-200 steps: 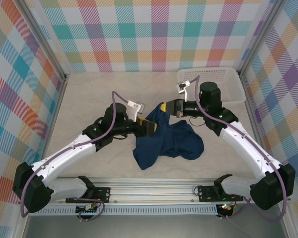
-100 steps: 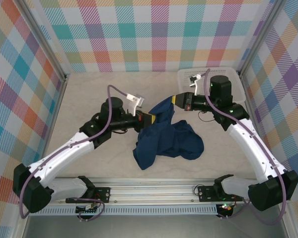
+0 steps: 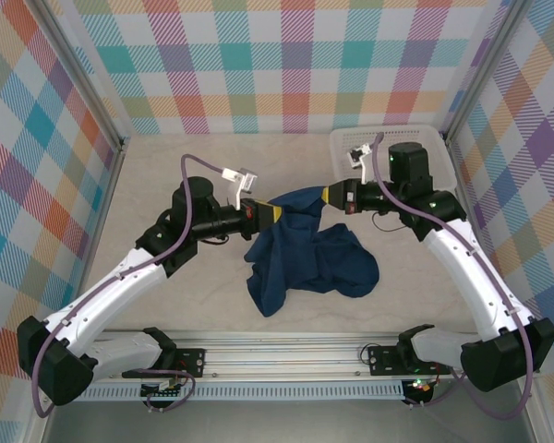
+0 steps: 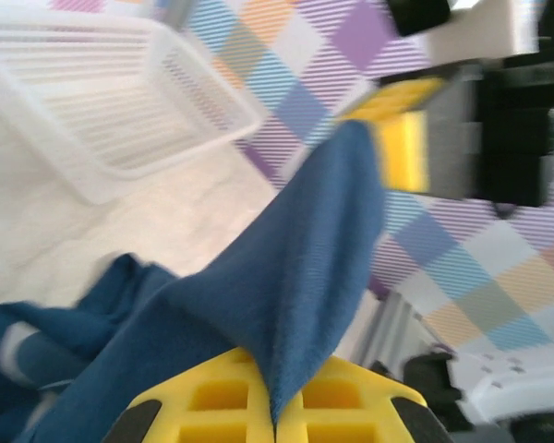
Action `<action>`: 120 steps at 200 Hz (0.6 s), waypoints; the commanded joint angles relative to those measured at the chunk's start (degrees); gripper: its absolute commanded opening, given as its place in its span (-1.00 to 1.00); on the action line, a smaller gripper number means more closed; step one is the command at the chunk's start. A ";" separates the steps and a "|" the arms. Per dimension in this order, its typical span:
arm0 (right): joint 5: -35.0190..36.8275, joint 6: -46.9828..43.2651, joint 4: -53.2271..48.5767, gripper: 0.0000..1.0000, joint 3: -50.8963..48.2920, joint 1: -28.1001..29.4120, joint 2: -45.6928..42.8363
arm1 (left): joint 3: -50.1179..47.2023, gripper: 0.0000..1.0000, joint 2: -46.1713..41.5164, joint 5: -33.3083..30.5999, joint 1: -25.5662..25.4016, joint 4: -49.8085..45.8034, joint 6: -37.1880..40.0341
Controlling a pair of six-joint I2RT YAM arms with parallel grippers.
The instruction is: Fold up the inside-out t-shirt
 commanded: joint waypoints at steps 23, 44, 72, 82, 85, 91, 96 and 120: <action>-12.50 7.39 9.04 -1.00 0.06 -2.38 -1.62 | 3.42 -0.48 3.17 -17.72 0.92 -12.74 1.17; -14.86 11.89 14.32 -1.00 -1.83 -2.33 -1.15 | 2.82 -0.17 2.84 -13.73 0.79 -11.89 1.95; -14.31 13.10 15.94 -1.00 -3.11 -2.28 -0.92 | 0.80 0.16 0.83 -10.07 -1.52 -8.92 3.49; -14.20 13.25 16.32 -1.00 -3.34 -2.28 -0.80 | 0.42 0.21 0.38 -9.89 -2.66 -7.84 3.71; -14.15 13.27 16.35 -1.00 -3.46 -2.28 -0.79 | 0.54 0.21 0.41 -9.88 -2.88 -7.75 3.73; -14.18 13.33 16.46 -1.00 -3.57 -2.28 -0.64 | 0.77 0.21 0.57 -10.04 -3.29 -7.69 3.67; -14.10 13.38 16.61 -1.00 -3.66 -2.22 -0.56 | 1.22 0.19 0.83 -10.15 -3.58 -7.96 3.63; -14.01 13.52 16.80 -1.00 -3.84 -2.20 -0.12 | 3.52 0.05 2.43 -9.40 -5.06 -9.04 4.06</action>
